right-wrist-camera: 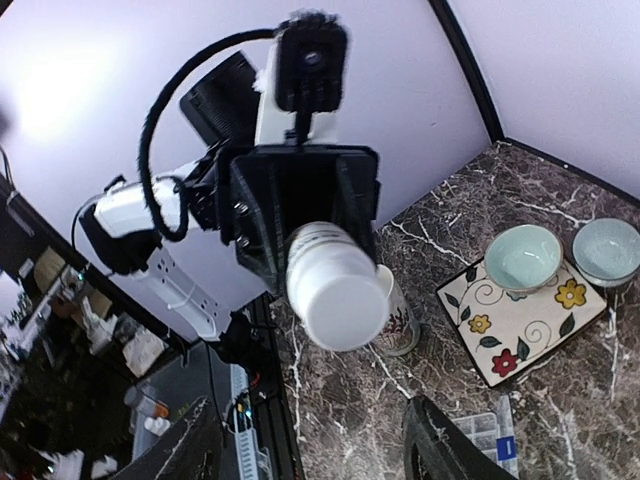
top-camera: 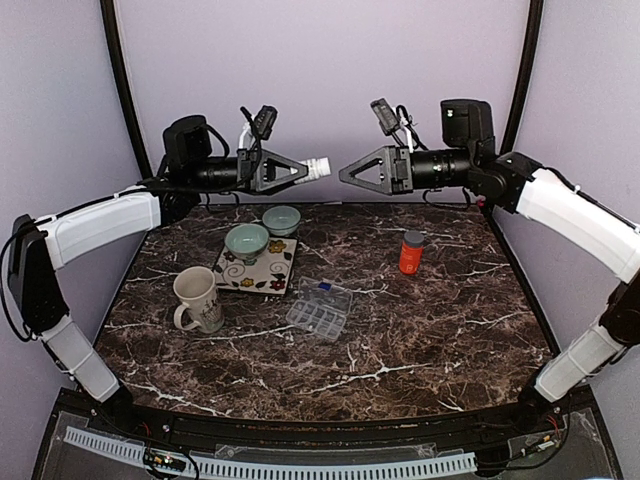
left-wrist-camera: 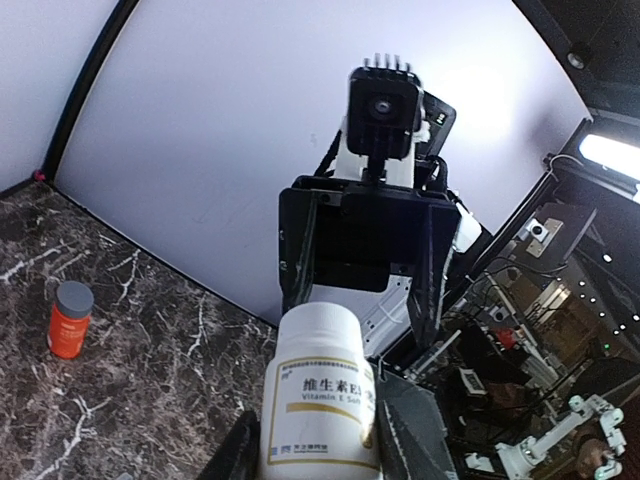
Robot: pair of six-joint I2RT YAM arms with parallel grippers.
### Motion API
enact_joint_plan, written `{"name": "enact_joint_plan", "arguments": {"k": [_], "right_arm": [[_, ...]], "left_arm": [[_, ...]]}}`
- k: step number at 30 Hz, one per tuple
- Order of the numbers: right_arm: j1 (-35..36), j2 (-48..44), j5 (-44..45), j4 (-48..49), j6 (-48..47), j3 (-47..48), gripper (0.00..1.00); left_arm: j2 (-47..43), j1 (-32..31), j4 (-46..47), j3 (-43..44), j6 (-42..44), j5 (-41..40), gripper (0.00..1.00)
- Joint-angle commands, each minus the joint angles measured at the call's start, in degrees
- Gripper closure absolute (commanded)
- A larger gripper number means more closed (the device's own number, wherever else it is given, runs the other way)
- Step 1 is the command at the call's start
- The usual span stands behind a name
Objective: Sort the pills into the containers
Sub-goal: Unscrew the lid of the pill bottle.
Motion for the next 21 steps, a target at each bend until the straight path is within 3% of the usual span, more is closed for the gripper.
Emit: {"name": "enact_joint_plan", "arguments": {"k": [1,10,21], "right_arm": [[-1.64,2.23,-0.85,4.04,12.4,0.65,0.41],[-2.19,5.51,-4.06,11.75,25.94,1.2,0.45],[-2.27,5.94,-5.01,14.37,29.88,1.23,0.45]], "left_arm": [[-4.79,-0.04,-4.43,-0.74,9.5,-4.16,1.0],[-5.72,-0.56,-9.0,-0.85,15.14,-5.7,1.0],[-5.59,-1.43,-11.35,-0.76,17.88,-7.01,1.0]]}}
